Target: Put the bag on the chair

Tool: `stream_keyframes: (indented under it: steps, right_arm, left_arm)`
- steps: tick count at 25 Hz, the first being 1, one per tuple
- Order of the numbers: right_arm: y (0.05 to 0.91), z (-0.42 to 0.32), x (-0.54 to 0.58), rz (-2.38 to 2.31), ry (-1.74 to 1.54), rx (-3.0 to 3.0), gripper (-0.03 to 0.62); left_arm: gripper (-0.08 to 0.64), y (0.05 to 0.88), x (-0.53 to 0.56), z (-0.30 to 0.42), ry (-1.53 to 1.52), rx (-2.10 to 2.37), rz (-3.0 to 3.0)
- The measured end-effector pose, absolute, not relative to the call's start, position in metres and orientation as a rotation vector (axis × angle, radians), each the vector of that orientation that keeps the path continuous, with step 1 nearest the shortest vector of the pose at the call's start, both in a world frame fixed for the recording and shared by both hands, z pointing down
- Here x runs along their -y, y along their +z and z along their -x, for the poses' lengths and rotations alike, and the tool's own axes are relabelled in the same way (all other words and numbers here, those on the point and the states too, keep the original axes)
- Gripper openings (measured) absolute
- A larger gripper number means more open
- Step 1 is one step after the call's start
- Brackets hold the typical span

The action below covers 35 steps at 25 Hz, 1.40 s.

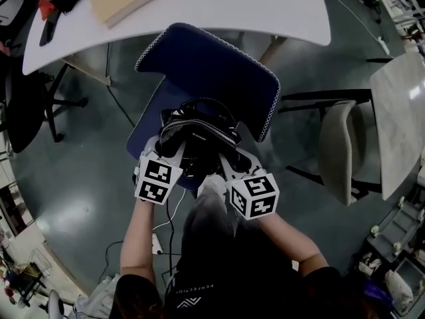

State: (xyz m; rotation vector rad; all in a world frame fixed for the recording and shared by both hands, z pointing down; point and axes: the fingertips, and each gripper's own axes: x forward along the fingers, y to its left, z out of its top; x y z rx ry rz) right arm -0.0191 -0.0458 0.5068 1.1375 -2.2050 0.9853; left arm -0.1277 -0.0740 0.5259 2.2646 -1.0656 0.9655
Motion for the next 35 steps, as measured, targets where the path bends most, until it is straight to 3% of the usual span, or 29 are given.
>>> stream_keyframes:
  steps: [35]
  right_arm:
    - [0.553,0.015,0.075,-1.323,1.137,2.113,0.075]
  left_arm:
    - [0.199,0.587,0.134,0.123,1.126,0.88,-2.286]
